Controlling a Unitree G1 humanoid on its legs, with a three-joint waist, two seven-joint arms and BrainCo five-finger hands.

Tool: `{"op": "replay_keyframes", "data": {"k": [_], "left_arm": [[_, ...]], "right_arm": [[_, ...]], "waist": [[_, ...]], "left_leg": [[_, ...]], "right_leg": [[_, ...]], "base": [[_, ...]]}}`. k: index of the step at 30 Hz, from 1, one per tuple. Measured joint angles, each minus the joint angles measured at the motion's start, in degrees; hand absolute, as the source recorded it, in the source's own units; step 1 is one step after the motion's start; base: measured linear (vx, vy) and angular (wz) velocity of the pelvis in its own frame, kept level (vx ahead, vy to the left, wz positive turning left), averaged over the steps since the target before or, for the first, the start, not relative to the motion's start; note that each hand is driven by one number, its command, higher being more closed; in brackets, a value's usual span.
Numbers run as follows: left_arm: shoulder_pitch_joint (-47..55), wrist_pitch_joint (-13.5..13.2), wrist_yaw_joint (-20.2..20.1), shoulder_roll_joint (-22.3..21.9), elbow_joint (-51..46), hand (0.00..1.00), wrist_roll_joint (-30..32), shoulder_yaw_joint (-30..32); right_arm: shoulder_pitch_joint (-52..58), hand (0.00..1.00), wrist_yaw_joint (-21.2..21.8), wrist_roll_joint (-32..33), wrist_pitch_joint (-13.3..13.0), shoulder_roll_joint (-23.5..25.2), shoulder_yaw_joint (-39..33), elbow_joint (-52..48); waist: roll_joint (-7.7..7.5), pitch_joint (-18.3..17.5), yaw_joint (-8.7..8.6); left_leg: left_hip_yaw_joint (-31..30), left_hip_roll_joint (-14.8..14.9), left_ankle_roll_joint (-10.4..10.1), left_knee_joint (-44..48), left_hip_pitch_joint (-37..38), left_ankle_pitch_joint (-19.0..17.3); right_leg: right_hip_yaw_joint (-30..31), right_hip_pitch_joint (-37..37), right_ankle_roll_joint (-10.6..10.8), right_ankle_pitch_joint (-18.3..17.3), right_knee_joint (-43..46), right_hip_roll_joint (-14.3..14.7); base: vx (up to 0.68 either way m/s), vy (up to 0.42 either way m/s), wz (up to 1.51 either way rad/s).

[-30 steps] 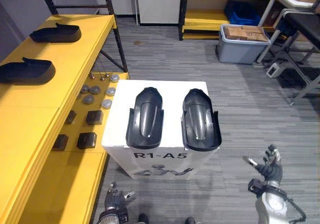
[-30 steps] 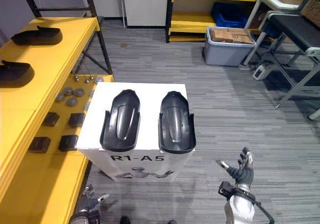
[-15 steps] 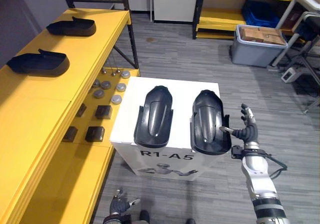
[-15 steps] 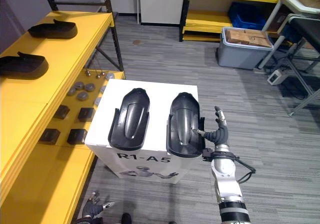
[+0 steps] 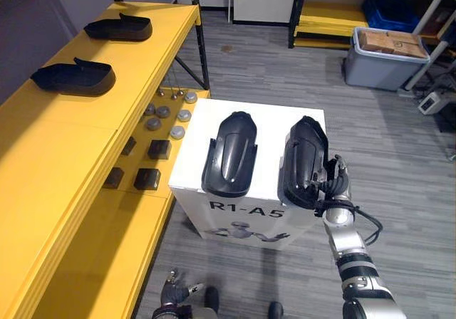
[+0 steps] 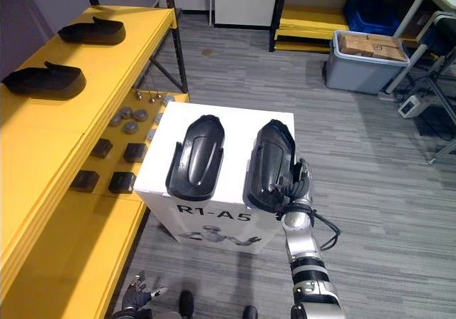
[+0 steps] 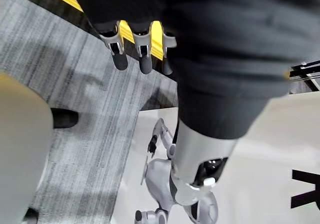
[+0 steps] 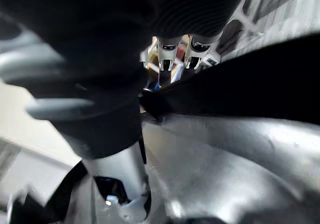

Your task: Walk over and take plastic housings, then place them on the shelf

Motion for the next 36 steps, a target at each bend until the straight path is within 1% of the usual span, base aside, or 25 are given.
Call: {"op": "replay_keyframes", "data": {"k": [4, 8, 12, 13, 17, 21, 25, 30, 33, 36], "left_arm": [[-0.6, 0.0, 0.0, 0.1, 0.0, 0.00, -1.1, -0.4], [-1.2, 0.1, 0.0, 0.1, 0.0, 0.00, -1.5, -1.1], [-1.2, 0.1, 0.0, 0.1, 0.0, 0.00, -1.7, -1.2], [-1.2, 0.2, 0.0, 0.1, 0.0, 0.00, -1.9, -1.3], [-1.3, 0.3, 0.2, 0.2, 0.0, 0.00, -1.9, -1.7], [-1.2, 0.6, 0.6, 0.6, 0.0, 0.00, -1.9, -2.2], [-1.3, 0.8, 0.7, 0.5, 0.0, 0.00, -1.9, -2.2], [-1.3, 0.9, 0.7, 0.5, 0.0, 0.00, -2.0, -2.2], [-1.3, 1.0, 0.7, 0.5, -0.1, 0.00, -2.0, -2.2], [-1.1, 1.0, 0.7, 0.5, -1.1, 0.00, -2.0, -2.1]], "right_arm": [[-0.4, 0.00, -0.8, 1.4, 0.0, 0.8, -0.5, 0.1], [-1.3, 0.00, -0.9, 5.2, 0.0, 1.4, -2.3, 2.0], [-1.5, 0.00, -0.9, 6.0, -0.1, 1.5, -2.3, 2.5], [-1.5, 1.00, -0.9, 6.4, -0.1, 1.5, -2.3, 2.6], [-1.5, 1.00, -1.6, 6.7, 0.0, 2.0, -3.3, 2.9], [-0.8, 1.00, -2.0, 7.2, 0.0, 1.3, -4.4, 3.4], [0.4, 1.00, -1.8, 8.9, 0.0, 0.8, -4.4, 3.3], [1.9, 1.00, -1.2, 9.1, 0.0, 0.9, -4.3, 3.1], [3.0, 1.00, -0.5, 10.1, 0.0, 1.3, -4.2, 1.6], [5.1, 1.00, -0.1, 10.4, -0.1, 1.9, -4.2, -2.6]], "waist": [[-0.04, 0.0, -0.06], [-0.09, 0.0, -0.15], [-0.09, 0.0, -0.08], [-0.09, 0.0, -0.09], [-0.09, 0.0, -0.07], [-0.13, 0.0, -0.14], [-0.17, -0.1, -0.35], [-0.17, -0.1, -0.16], [-0.16, -0.1, -0.16], [-0.18, -0.2, -0.03]], "left_leg": [[0.0, 0.0, 0.1, 0.0, 0.1, 0.1], [0.0, 0.0, 0.1, 0.0, 0.3, 0.1], [0.0, 0.1, 0.0, 0.0, 0.7, 0.0], [0.0, 0.1, 0.0, 0.0, 0.7, 0.0], [0.1, 0.1, -0.2, -0.2, 1.0, -0.2], [0.3, 0.3, -0.6, -0.2, 1.5, -0.5], [0.5, 0.6, -0.8, -0.1, 1.5, -0.6], [0.4, 0.9, -0.9, 0.0, 2.3, -0.7], [0.2, 0.9, -0.9, 0.0, 2.2, -0.7], [0.0, 0.9, -0.9, 0.0, 2.2, -0.7]], "right_leg": [[-0.1, 0.3, 0.0, 0.0, -0.2, 0.0], [-0.1, 0.9, 0.1, 0.1, -0.8, 0.1], [-0.1, 1.5, 0.1, 0.1, -1.1, 0.2], [-0.1, 1.5, 0.1, 0.1, -1.1, 0.2], [0.0, 1.8, 0.1, 0.1, -1.1, 0.2], [0.0, 2.5, 0.0, 0.1, -1.9, 0.4], [0.2, 2.5, 0.0, 0.1, -2.0, 0.7], [0.1, 3.4, 0.0, 0.1, -2.0, 1.0], [0.0, 3.4, 0.0, 0.1, -2.3, 1.0], [-0.1, 3.4, 0.0, 0.1, -2.3, 1.0]], "base": [[0.00, 0.000, 0.00], [0.00, 0.000, 0.00], [0.00, 0.000, 0.00], [0.00, 0.000, 0.00], [0.00, 0.000, 0.00], [0.00, 0.001, -0.01], [0.01, -0.001, -0.04], [0.00, 0.001, 0.01], [-0.03, 0.011, 0.02], [0.00, 0.000, 0.00]]}}
